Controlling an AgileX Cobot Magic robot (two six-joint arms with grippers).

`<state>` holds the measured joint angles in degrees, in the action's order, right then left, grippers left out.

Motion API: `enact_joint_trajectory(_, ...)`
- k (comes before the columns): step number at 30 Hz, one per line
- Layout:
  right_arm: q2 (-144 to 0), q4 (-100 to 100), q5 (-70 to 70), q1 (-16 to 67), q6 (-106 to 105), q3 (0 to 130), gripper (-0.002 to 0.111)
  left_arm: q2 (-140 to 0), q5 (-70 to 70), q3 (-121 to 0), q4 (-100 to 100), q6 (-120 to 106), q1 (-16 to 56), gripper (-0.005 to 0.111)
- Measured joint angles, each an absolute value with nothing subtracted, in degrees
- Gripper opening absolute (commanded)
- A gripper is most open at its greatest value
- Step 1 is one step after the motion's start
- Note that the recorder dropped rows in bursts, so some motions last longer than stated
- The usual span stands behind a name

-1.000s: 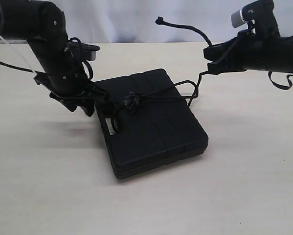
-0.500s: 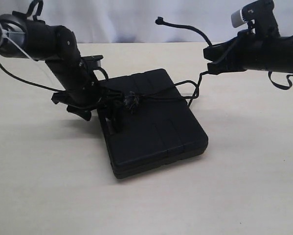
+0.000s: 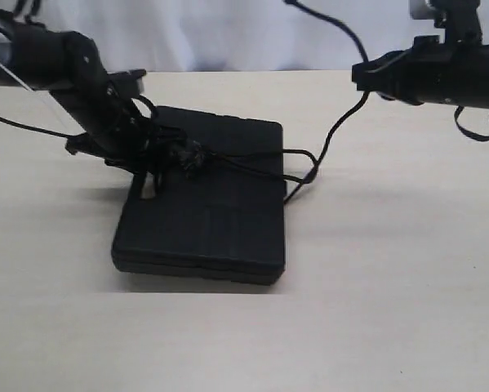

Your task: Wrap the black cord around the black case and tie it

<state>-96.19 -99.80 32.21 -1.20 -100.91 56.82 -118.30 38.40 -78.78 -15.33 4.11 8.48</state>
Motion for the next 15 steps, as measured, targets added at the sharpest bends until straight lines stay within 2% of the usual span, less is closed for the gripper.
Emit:
enact_joint_trajectory(5, -95.81, -99.49, 26.17, -11.08, -93.76, 58.16, 0.004, -112.56, 41.11, -77.65, -14.24, 4.11, -1.33, 0.0)
enact_joint_trajectory(15, -96.99, -94.18, 19.79, -20.26, -93.32, 53.3, 0.004, -112.48, 40.94, -72.19, -19.97, -1.81, -2.78, 0.0)
